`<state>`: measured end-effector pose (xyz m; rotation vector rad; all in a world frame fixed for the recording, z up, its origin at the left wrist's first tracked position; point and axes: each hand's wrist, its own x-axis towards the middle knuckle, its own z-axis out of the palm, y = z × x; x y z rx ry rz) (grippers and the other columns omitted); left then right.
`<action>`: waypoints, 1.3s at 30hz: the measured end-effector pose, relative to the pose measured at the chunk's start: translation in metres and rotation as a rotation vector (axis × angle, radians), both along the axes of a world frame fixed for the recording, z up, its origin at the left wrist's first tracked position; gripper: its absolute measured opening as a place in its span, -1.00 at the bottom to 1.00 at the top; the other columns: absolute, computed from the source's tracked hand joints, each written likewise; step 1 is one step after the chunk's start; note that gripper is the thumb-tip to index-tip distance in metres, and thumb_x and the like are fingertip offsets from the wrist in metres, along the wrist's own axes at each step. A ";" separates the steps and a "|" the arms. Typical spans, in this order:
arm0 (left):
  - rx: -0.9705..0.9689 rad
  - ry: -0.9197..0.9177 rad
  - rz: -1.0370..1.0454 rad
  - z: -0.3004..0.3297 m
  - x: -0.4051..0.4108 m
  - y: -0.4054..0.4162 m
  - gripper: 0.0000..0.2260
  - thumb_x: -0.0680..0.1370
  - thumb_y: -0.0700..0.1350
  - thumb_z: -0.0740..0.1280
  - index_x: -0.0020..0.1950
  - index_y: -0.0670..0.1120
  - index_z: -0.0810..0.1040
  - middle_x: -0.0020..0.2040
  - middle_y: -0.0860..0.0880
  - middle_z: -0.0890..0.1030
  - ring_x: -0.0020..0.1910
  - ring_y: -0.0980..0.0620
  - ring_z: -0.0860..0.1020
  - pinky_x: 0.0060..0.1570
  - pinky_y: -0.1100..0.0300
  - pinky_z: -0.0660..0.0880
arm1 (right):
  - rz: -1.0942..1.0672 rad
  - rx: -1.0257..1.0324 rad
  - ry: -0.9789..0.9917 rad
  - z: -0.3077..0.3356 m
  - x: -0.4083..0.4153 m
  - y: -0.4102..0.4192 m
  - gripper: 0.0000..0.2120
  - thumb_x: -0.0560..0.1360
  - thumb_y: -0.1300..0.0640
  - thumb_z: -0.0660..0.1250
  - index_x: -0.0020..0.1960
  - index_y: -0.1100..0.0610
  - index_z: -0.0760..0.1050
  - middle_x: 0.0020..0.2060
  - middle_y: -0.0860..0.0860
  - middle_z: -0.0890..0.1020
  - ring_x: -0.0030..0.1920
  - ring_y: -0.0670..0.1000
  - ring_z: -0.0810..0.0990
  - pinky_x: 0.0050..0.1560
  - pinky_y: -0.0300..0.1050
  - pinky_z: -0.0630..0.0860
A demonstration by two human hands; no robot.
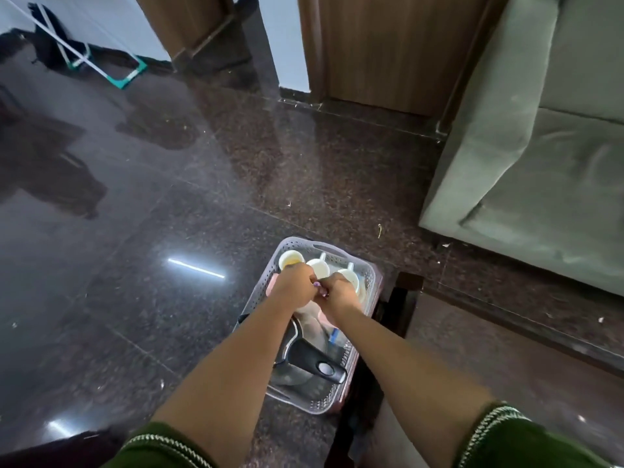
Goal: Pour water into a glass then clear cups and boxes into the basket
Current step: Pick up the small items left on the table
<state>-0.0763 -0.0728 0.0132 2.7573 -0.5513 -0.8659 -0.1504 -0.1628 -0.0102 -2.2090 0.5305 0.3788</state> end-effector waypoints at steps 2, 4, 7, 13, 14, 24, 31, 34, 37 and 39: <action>0.022 0.055 -0.019 -0.017 0.013 0.008 -0.76 0.51 0.01 0.37 -0.01 -0.15 0.66 -0.07 -0.14 0.66 -0.02 -0.12 0.59 -0.08 0.16 0.46 | 0.040 -0.048 0.044 -0.016 0.010 0.006 -0.89 0.55 0.10 0.27 -0.10 0.05 0.56 -0.09 0.12 0.57 -0.07 0.17 0.57 -0.09 -0.11 0.43; 0.032 0.065 0.022 -0.031 0.023 0.016 -0.76 0.54 -0.01 0.34 0.08 -0.14 0.63 0.03 -0.14 0.66 0.07 -0.14 0.59 0.05 0.12 0.49 | 0.041 -0.074 0.079 -0.032 0.018 0.009 -0.88 0.51 0.12 0.28 -0.04 0.00 0.58 -0.08 0.11 0.64 -0.12 0.12 0.56 -0.07 -0.09 0.51; 0.036 0.046 0.093 -0.043 0.035 0.027 -0.75 0.56 -0.09 0.28 0.19 -0.08 0.62 0.17 -0.12 0.63 0.17 -0.16 0.57 0.19 0.06 0.49 | 0.157 -0.113 0.125 -0.051 0.030 0.013 -0.81 0.51 0.19 0.30 0.08 0.09 0.61 0.04 0.13 0.65 -0.05 0.08 0.55 0.02 -0.10 0.48; 0.017 0.091 0.140 -0.055 0.039 0.040 -0.76 0.54 -0.09 0.31 0.18 0.00 0.62 0.24 -0.08 0.60 0.22 -0.11 0.54 0.23 0.11 0.47 | 0.479 -0.365 0.216 -0.071 0.035 0.020 -0.71 0.59 0.17 0.17 0.25 0.22 0.50 0.16 0.18 0.61 0.22 0.21 0.58 0.20 0.00 0.49; 0.014 0.097 0.154 -0.056 0.039 0.041 -0.76 0.54 -0.11 0.31 0.19 0.00 0.60 0.25 -0.07 0.58 0.23 -0.10 0.53 0.24 0.11 0.46 | 0.542 -0.387 0.212 -0.072 0.036 0.020 -0.67 0.60 0.12 0.14 0.26 0.23 0.50 0.19 0.19 0.60 0.24 0.22 0.56 0.22 0.01 0.48; 0.322 -0.308 -0.282 -0.002 0.000 0.000 -0.78 0.57 -0.14 0.19 0.17 -0.06 0.52 0.09 -0.07 0.61 0.14 -0.09 0.52 0.15 0.02 0.34 | 0.053 -0.073 -0.116 -0.033 -0.021 -0.005 -0.80 0.55 0.11 0.28 0.13 0.10 0.58 0.05 0.08 0.63 -0.02 0.13 0.62 -0.02 -0.06 0.54; 0.076 -0.286 -0.436 0.020 -0.121 -0.112 -0.72 0.65 0.01 0.05 0.05 -0.06 0.52 -0.03 -0.12 0.65 -0.01 -0.17 0.60 -0.02 0.06 0.41 | -0.420 -0.064 -0.207 -0.017 -0.166 -0.088 -0.82 0.48 0.24 0.27 0.02 0.02 0.49 -0.06 0.08 0.55 -0.14 0.18 0.59 -0.18 -0.06 0.49; -0.039 -0.234 -0.540 0.010 -0.201 -0.159 -0.70 0.63 0.09 0.08 -0.08 -0.03 0.51 -0.08 -0.11 0.67 -0.03 -0.15 0.63 -0.08 0.07 0.41 | -0.561 -0.152 -0.118 -0.015 -0.248 -0.144 -0.75 0.44 0.22 0.27 0.11 0.06 0.44 0.00 0.09 0.56 -0.09 0.21 0.59 -0.16 -0.03 0.49; -0.159 -0.033 -0.551 0.003 -0.290 -0.205 -0.75 0.61 0.11 0.13 -0.14 0.02 0.45 -0.10 -0.01 0.66 -0.04 -0.10 0.62 -0.05 0.09 0.42 | -0.784 -0.196 -0.052 -0.015 -0.345 -0.195 -0.78 0.51 0.04 0.30 0.06 0.15 0.41 -0.11 0.10 0.62 -0.11 0.21 0.59 -0.14 0.01 0.48; -0.198 0.063 -0.572 -0.007 -0.347 -0.233 -0.89 0.58 0.02 0.21 -0.02 0.04 0.49 -0.04 0.04 0.66 0.02 -0.08 0.61 0.00 0.09 0.44 | -0.926 -0.250 -0.008 -0.017 -0.414 -0.224 -0.74 0.54 -0.04 0.29 -0.07 0.16 0.43 -0.18 0.13 0.63 -0.13 0.21 0.59 -0.15 0.01 0.46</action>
